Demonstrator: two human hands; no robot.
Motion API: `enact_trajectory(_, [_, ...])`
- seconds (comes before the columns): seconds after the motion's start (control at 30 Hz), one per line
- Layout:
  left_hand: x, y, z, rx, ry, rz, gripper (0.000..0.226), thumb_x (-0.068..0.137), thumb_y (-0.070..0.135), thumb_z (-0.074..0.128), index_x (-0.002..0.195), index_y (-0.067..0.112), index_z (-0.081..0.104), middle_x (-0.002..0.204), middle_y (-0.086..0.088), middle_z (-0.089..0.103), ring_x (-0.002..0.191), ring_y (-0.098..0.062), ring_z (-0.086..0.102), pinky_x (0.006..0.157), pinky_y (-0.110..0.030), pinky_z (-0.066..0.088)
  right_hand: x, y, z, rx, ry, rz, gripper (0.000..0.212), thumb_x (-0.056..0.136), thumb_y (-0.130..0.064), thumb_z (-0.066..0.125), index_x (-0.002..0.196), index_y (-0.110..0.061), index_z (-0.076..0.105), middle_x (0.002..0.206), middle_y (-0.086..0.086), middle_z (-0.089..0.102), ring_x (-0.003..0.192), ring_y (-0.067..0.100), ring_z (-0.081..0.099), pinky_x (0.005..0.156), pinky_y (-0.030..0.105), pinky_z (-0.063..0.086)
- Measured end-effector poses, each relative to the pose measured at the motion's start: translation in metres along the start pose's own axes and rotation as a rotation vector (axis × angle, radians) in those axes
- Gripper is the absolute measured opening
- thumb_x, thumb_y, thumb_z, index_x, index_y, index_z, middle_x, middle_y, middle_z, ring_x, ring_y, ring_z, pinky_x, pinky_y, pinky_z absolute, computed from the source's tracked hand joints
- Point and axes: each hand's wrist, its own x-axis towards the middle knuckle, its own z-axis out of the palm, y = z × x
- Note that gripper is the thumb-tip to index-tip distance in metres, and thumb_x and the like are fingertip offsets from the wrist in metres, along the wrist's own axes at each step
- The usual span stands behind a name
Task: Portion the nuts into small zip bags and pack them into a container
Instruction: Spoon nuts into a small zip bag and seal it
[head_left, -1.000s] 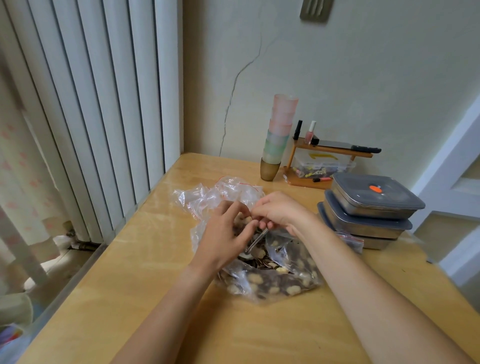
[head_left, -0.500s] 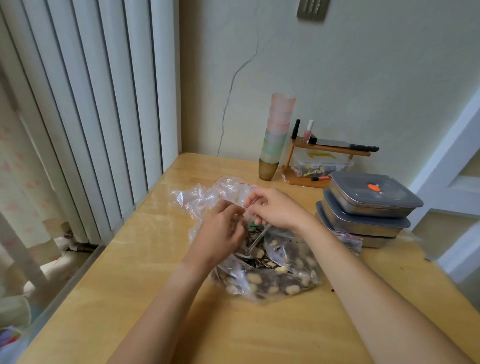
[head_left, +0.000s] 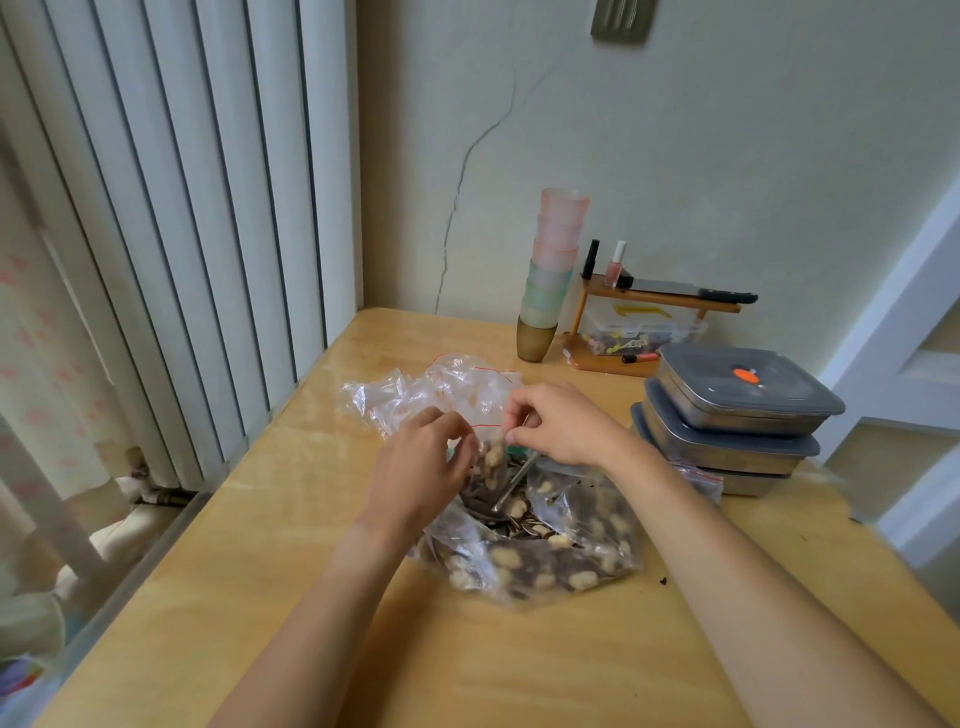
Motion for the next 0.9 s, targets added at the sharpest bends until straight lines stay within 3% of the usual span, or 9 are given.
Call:
enact_trajectory(0.1, [0.001,0.001,0.0,-0.143,0.001,0.003,0.006,0.095,0.029,0.063,0.092,0.023,0.063,0.091,0.013,0.061,0.08,-0.006,0.065,0.07,-0.037,0.057,-0.003,0.0,0.0,0.044,0.008,-0.018,0.007,0.086,-0.014,0.077,0.087,-0.019,0.072,0.086,-0.011,0.071,0.08,0.006,0.065,0.064,0.011,0.044])
enact_trajectory(0.23, [0.004,0.003,-0.005,-0.338,0.039,-0.033,0.012,0.092,0.022,0.07,0.091,0.02,0.058,0.089,0.01,0.066,0.081,-0.004,0.068,0.071,-0.033,0.059,-0.004,0.002,-0.004,0.078,0.016,-0.04,0.01,0.084,-0.014,0.079,0.083,-0.022,0.072,0.084,-0.013,0.073,0.079,0.005,0.067,0.064,0.007,0.043])
enact_trajectory(0.33, [0.001,0.005,-0.006,-0.391,-0.067,-0.04,0.032,0.093,0.033,0.071,0.123,0.026,0.059,0.112,0.011,0.064,0.096,0.001,0.066,0.08,-0.021,0.058,-0.004,0.005,-0.006,0.144,0.016,-0.051,0.014,0.083,-0.012,0.081,0.082,-0.023,0.072,0.082,-0.012,0.074,0.075,-0.001,0.066,0.066,0.008,0.045])
enact_trajectory(0.4, [0.001,0.007,-0.005,-0.409,-0.104,-0.076,0.043,0.092,0.034,0.073,0.132,0.028,0.059,0.114,0.01,0.066,0.098,0.002,0.067,0.082,-0.019,0.057,-0.004,0.007,-0.004,0.209,0.031,-0.068,0.014,0.083,-0.01,0.081,0.083,-0.022,0.072,0.081,-0.01,0.075,0.075,-0.001,0.067,0.069,0.01,0.046])
enact_trajectory(0.57, [0.002,0.011,-0.006,-0.556,-0.084,-0.229,0.012,0.082,0.02,0.084,0.088,0.017,0.074,0.081,0.009,0.076,0.078,-0.003,0.072,0.074,-0.032,0.061,-0.003,0.01,0.0,0.299,0.031,-0.064,0.024,0.083,-0.013,0.083,0.099,-0.026,0.072,0.092,-0.006,0.075,0.084,0.008,0.071,0.08,0.024,0.058])
enact_trajectory(0.77, [0.0,0.009,-0.005,-0.661,-0.075,-0.356,0.007,0.084,0.01,0.081,0.078,0.014,0.078,0.074,0.0,0.077,0.076,-0.017,0.075,0.082,-0.045,0.061,-0.005,0.005,0.005,0.223,-0.013,-0.102,0.006,0.086,-0.024,0.082,0.088,-0.028,0.078,0.086,-0.012,0.076,0.084,0.002,0.07,0.079,0.019,0.054])
enact_trajectory(0.9, [0.0,0.012,-0.001,-0.51,-0.022,-0.308,0.011,0.087,0.018,0.079,0.076,0.02,0.077,0.067,0.006,0.074,0.067,-0.015,0.071,0.071,-0.042,0.06,-0.003,0.001,0.011,0.154,0.066,-0.084,0.004,0.093,-0.023,0.073,0.091,-0.023,0.076,0.076,-0.012,0.07,0.076,0.007,0.065,0.067,0.013,0.045])
